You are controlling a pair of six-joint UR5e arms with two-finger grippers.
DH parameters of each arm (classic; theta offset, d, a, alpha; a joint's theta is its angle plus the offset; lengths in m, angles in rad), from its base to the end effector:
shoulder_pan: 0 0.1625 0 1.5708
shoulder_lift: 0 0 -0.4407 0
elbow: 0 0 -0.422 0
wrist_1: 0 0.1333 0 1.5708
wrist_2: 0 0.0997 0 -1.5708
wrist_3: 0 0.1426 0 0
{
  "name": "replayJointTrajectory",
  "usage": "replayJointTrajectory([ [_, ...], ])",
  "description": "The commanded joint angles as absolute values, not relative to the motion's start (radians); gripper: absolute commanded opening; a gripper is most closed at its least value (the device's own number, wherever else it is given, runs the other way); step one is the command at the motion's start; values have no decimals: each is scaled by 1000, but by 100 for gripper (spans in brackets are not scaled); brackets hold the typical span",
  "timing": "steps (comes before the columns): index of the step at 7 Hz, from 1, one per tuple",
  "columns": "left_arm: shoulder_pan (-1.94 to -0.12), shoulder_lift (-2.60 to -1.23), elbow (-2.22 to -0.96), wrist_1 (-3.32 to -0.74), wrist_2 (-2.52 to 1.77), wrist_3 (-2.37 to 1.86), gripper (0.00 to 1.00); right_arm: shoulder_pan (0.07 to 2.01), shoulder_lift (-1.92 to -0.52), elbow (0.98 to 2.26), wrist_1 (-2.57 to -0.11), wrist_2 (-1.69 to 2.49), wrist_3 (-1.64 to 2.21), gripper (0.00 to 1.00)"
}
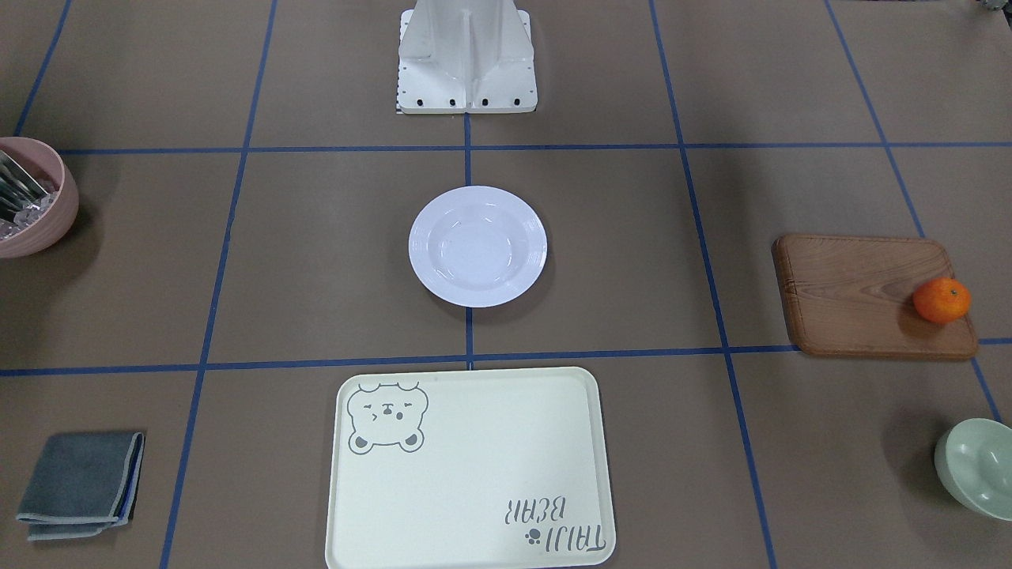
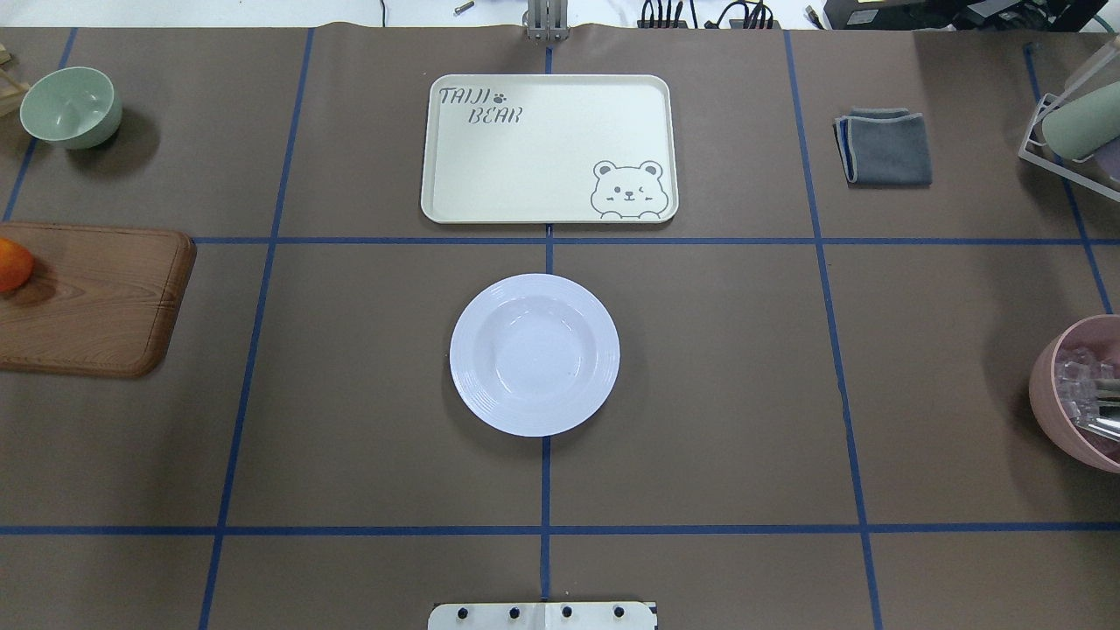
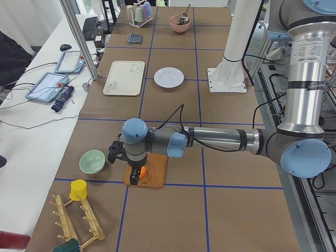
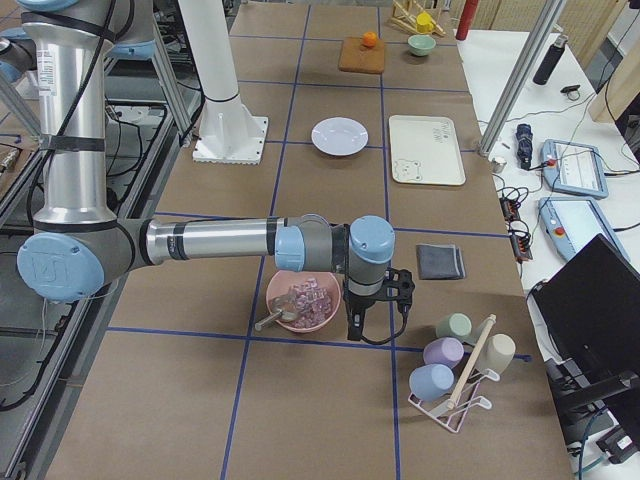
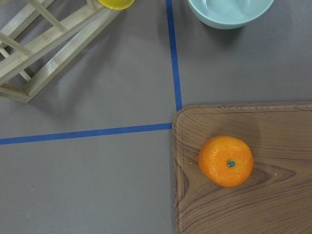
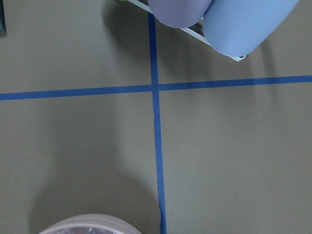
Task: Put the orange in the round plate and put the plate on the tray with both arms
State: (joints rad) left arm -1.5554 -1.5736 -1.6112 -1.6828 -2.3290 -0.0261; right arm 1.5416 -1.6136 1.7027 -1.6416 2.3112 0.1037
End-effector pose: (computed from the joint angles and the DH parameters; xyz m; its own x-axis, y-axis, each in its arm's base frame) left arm -0.0270 -0.5378 0.6719 0.7245 0.0916 -0.6832 0.0037 0.9906 0.1368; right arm 0.0224 -0.5039 0.6687 0.7366 0.0697 0.6727 -0.0473 0.9975 -0.0516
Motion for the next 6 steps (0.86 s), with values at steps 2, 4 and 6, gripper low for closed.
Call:
replayJointTrajectory([
  [2,-1555,-1571,-1614,-1684,-2333,-26,98,1542,-1614,1700,-1640,2307,89,100],
  [4,-1555,-1571,-1623,-1684,-2332,-26,98,1542,-1614,1698,-1638,2306,89,100],
  [6,-1555,-1571,-1617,-1684,-2326,-25,98,1542,-1608,1701,-1638,2306,87,100],
])
